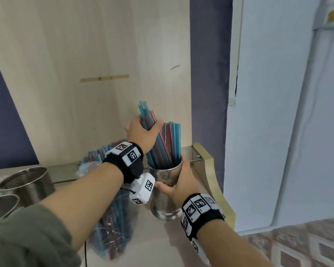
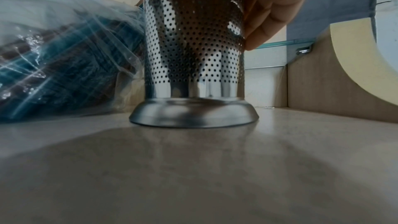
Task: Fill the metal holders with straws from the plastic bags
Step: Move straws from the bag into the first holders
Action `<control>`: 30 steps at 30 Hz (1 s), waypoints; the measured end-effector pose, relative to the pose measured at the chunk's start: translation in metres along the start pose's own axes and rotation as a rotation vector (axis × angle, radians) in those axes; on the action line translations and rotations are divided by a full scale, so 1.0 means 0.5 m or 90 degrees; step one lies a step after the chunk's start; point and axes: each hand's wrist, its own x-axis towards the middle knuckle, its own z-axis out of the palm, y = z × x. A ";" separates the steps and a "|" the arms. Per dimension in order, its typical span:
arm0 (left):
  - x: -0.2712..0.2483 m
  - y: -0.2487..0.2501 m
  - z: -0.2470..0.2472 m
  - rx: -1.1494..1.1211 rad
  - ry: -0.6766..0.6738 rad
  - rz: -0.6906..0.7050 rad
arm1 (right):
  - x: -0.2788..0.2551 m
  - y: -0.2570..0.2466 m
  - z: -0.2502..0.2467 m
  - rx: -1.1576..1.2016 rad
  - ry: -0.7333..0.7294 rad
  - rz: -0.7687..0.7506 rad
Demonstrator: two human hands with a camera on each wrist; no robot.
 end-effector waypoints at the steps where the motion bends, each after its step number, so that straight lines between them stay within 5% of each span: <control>1: -0.001 -0.002 0.003 0.026 -0.006 -0.002 | 0.000 0.000 0.000 0.002 0.002 0.000; 7: 0.011 -0.005 0.007 0.155 -0.070 0.092 | 0.000 -0.006 -0.009 0.000 -0.021 0.008; 11: 0.012 -0.010 -0.002 0.112 -0.096 0.159 | -0.001 -0.006 -0.004 0.011 -0.010 0.016; 16: 0.015 -0.009 -0.037 0.065 -0.093 0.116 | -0.001 -0.004 -0.001 0.027 -0.008 0.014; 24: 0.006 -0.017 -0.221 0.059 0.088 0.019 | 0.001 0.001 -0.003 0.055 -0.011 0.001; 30: -0.036 -0.148 -0.313 0.301 -0.019 -0.184 | 0.003 0.005 -0.003 0.055 -0.007 -0.017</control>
